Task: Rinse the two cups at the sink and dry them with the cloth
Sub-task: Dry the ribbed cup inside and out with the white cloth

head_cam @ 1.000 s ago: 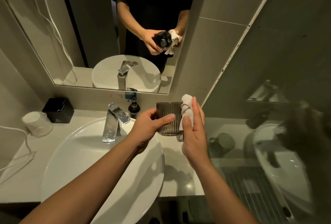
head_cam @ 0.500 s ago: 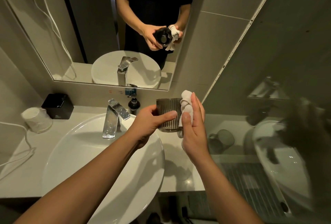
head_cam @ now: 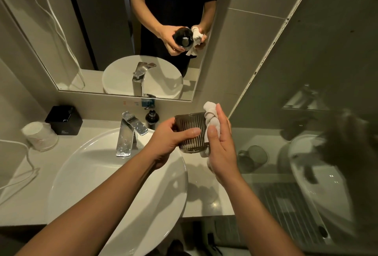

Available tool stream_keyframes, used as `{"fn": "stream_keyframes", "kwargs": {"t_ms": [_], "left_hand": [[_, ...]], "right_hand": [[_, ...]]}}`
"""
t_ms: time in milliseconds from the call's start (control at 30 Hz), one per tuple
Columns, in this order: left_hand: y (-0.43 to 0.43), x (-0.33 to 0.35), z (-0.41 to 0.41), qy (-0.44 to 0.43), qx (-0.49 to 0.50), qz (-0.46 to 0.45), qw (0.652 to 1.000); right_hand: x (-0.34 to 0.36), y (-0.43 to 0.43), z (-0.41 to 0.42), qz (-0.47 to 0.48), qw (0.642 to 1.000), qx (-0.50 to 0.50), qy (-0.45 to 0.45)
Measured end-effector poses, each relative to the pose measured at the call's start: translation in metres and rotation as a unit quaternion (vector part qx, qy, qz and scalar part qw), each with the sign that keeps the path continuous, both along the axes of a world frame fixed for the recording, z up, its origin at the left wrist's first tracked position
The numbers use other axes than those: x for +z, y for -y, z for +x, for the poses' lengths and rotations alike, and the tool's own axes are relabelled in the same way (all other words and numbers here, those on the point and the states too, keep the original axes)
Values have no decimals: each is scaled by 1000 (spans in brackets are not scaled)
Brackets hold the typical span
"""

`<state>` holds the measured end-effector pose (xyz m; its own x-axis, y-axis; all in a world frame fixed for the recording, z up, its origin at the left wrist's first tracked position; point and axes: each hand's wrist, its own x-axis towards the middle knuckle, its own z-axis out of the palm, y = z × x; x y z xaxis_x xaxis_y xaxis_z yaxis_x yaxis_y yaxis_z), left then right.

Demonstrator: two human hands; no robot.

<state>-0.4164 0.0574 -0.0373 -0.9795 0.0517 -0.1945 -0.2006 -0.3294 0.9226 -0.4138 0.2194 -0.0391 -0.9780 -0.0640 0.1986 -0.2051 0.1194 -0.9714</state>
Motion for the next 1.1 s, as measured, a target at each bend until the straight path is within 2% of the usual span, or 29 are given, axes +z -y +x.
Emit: {"fn": "stream_keyframes", "kwargs": {"t_ms": [67,200,300,400,467,600,767,967,1033,1100], "left_hand": [[1,0,1,-16,-6,-14,1000],[-2,2,6,-58,-6,-60,996],[-5,-4,8,-84,1,-65,994],[-9,-11,8,-97,17,-74,992],[-11,-13,7,-106,17,-89,990],[-9,-11,-3,-124,7,-186,975],[-11,-20,-6,-143,-14,-258,956],[-16,-48,-1,-126,0,-305,944],[-14,-60,0,-121,8,-336,934],[-12,-71,1,-107,13,-357,928]], "right_hand": [[1,0,-1,-96,992,-3,81],[1,-1,0,-240,949,-30,203],[-7,-5,-2,-337,885,-28,321],[-11,-8,-2,-422,805,32,415],[-10,-10,3,-446,778,54,439],[-12,-10,19,-476,749,97,451],[-21,-19,28,-431,769,76,467],[-76,-57,38,-353,831,2,429],[-96,-65,39,-224,886,-52,403],[-117,-64,42,-5,935,-73,348]]}}
